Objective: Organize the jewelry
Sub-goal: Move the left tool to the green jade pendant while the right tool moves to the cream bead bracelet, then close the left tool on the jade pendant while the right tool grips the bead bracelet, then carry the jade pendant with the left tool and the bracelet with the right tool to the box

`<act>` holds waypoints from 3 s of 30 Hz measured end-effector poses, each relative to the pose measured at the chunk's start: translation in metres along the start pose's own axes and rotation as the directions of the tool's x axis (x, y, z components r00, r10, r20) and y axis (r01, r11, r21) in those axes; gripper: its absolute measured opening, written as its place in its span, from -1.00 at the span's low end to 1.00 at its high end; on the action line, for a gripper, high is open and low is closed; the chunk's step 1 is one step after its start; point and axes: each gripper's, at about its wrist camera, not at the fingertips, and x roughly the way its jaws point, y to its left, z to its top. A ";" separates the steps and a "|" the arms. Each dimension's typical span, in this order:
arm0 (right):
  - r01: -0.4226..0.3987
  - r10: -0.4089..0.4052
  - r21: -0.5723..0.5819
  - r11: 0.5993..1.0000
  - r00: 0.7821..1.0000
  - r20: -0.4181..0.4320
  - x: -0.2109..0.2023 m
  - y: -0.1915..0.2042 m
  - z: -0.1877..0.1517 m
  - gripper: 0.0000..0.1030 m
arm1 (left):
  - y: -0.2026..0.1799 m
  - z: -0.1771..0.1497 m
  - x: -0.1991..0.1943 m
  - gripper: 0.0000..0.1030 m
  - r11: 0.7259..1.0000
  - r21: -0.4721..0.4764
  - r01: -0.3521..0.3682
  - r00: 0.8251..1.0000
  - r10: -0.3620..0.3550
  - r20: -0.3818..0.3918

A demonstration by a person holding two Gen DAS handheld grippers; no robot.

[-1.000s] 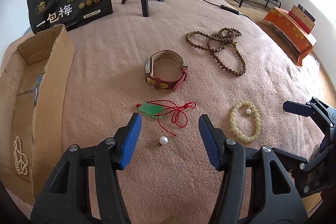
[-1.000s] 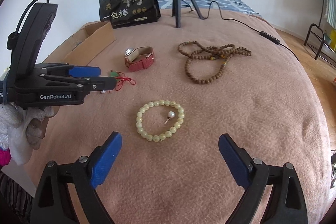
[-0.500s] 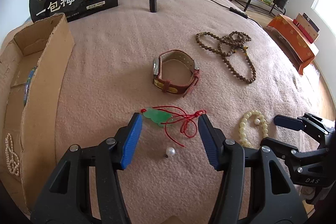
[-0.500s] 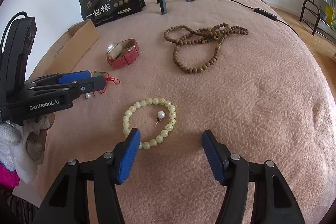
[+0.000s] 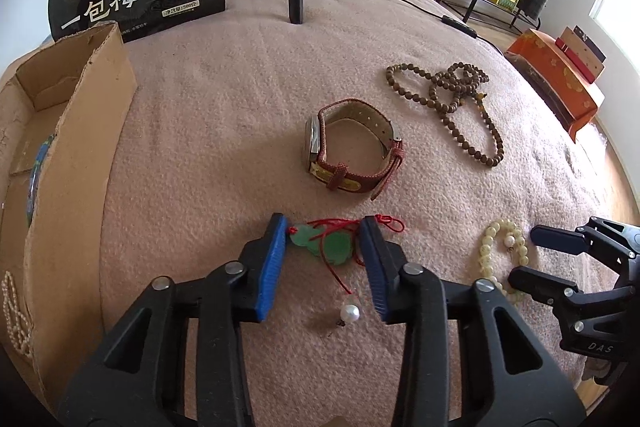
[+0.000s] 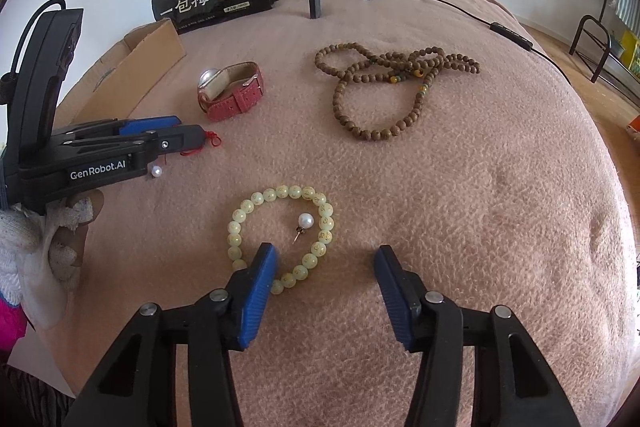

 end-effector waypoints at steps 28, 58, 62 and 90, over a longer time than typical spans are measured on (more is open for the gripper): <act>-0.063 0.060 0.064 0.996 0.997 0.058 -0.026 -0.007 0.005 -0.90 | -0.017 -0.005 -0.030 -0.40 0.999 0.033 0.016 0.999 -0.017 0.047; 0.002 0.013 -0.072 0.997 0.979 0.203 -0.109 0.040 0.045 -0.90 | 0.011 -0.004 -0.128 -0.40 1.000 0.008 -0.010 0.981 0.008 0.195; -0.009 0.031 -0.101 0.995 0.976 0.216 -0.110 0.059 0.057 -0.90 | 0.025 -0.005 -0.140 -0.40 1.000 -0.006 -0.029 0.977 0.029 0.210; -0.135 0.199 -0.283 0.949 0.957 0.211 -0.054 0.202 0.159 -0.90 | 0.150 -0.012 -0.160 -0.40 0.978 -0.130 -0.163 0.958 0.188 0.215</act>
